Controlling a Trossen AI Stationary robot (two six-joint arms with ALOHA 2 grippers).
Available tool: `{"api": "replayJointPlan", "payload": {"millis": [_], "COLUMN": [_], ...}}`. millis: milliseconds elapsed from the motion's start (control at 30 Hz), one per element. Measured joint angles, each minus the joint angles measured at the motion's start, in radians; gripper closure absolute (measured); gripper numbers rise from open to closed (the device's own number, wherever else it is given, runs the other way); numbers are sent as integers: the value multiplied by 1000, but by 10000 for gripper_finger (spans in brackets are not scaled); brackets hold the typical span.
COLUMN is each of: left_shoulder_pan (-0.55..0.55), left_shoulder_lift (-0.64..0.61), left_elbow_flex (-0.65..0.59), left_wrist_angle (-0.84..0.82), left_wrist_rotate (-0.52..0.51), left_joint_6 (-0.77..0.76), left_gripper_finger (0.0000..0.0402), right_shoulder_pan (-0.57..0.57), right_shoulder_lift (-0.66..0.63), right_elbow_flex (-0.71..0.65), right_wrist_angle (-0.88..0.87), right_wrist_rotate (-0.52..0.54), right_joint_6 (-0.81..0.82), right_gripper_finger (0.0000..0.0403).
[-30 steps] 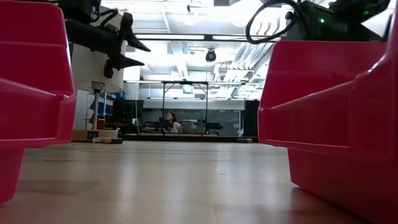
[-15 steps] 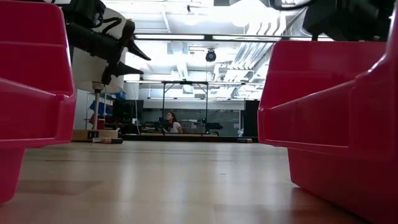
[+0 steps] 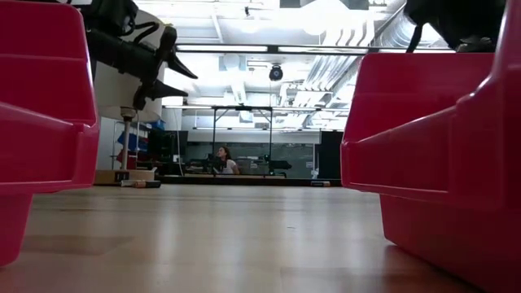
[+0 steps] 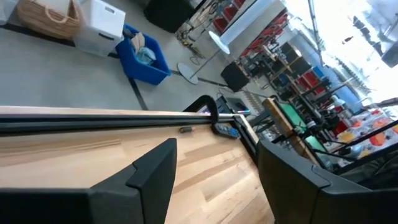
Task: Sort batteries
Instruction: Put the black-brown battery into the right red bin
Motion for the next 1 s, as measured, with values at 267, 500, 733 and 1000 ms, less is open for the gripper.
{"api": "replayJointPlan", "payload": {"millis": [267,500,733,1000], "left_shoulder_pan": [0,0,-1,-5], "left_shoulder_lift": [0,0,0,0], "left_elbow_flex": [0,0,0,0], "left_wrist_angle": [12,-20,-67,-52], "left_wrist_rotate": [0,40,168,339], "left_joint_6": [33,114,138,67], "left_gripper_finger": [195,195,195,195], "right_shoulder_pan": [-372,-789,-985,-1012], "right_shoulder_lift": [-37,-34,252,577], "right_elbow_flex": [35,288,655,1075], "right_wrist_angle": [-181,-257,-300,-733], "right_wrist_rotate": [13,350,630,808], "right_joint_6": [-220,-412,-370,-31], "right_gripper_finger": [402,399,322,260]}}
